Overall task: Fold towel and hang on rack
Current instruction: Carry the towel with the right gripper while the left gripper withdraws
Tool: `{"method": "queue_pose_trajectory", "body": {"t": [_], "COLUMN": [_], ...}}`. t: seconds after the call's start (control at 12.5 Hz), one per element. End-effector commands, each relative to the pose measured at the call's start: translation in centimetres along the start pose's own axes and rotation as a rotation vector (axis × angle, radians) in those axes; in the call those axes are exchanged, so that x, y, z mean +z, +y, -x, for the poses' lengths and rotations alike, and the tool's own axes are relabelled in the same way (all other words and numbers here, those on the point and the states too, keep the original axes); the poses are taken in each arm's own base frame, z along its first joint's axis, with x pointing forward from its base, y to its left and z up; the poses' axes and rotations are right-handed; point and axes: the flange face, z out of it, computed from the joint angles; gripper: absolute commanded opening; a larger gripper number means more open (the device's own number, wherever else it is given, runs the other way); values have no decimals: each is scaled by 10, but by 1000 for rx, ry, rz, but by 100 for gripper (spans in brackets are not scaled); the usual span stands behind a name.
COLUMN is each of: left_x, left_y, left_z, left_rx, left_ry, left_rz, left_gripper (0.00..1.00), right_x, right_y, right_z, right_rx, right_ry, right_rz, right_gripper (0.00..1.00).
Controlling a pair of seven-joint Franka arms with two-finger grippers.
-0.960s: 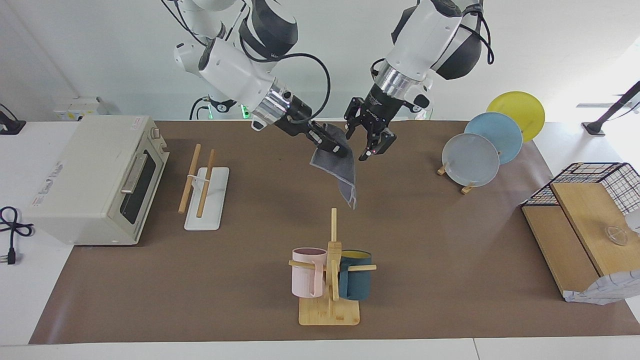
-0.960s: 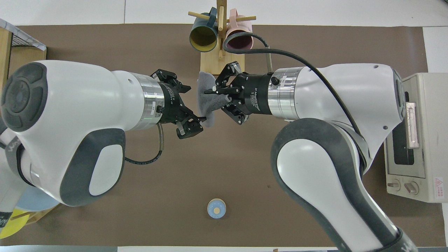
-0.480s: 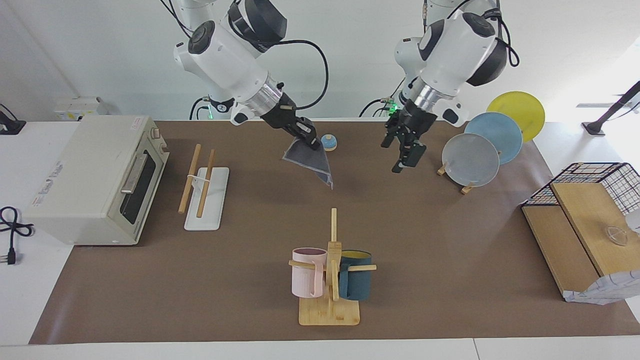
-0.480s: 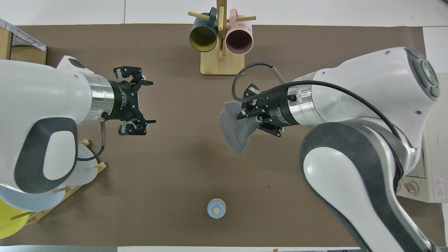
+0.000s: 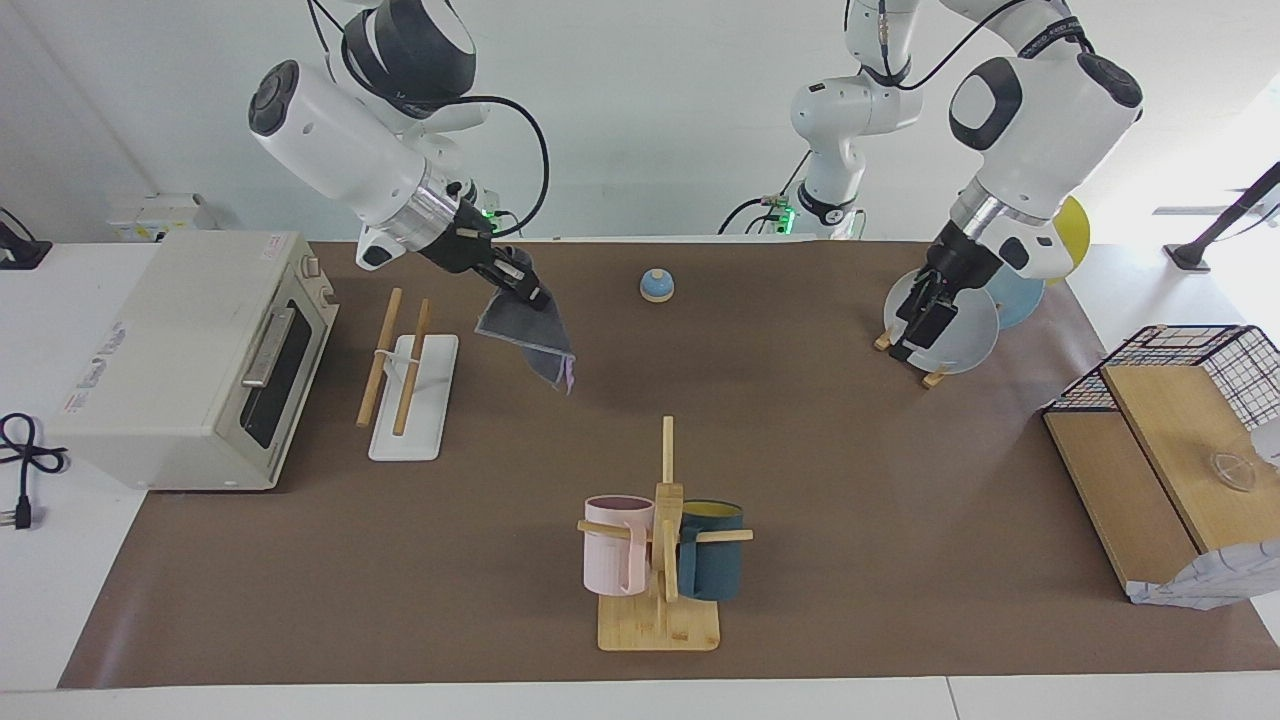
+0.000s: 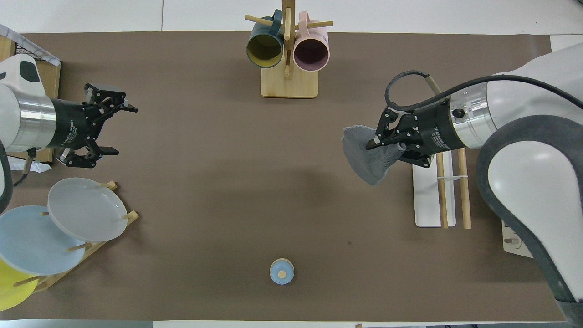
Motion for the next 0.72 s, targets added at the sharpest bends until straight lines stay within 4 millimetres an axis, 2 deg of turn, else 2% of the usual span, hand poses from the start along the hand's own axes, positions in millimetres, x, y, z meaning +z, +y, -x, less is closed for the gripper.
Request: {"method": "queue_pose_trajectory", "body": {"t": [0.0,0.16,0.32,0.48,0.64], "left_x": [-7,-8,-24,-36,-46], "left_y": [-17,-23,-27,-26,-13], "left_z": [-3,-4,-12,-21,-18], "left_rx": [257,484,682,811,854], "left_ry": [43,49,24,-7,-22], "left_rz": [-83,-171,-252,-312,-364], "left_gripper": [100,100,100,100,100], "right_x": [-5,-6,-9,-1,5], "right_y": [30,50,87,122,153], "right_z": [-10,-17,-34,-41,-50], "right_rx": [-46,-139,-164,-192,-200], "right_ry": [26,38,30,16,43], "right_rz": [62,120,126,134,121], "right_gripper": [0,0,0,0,0]}}
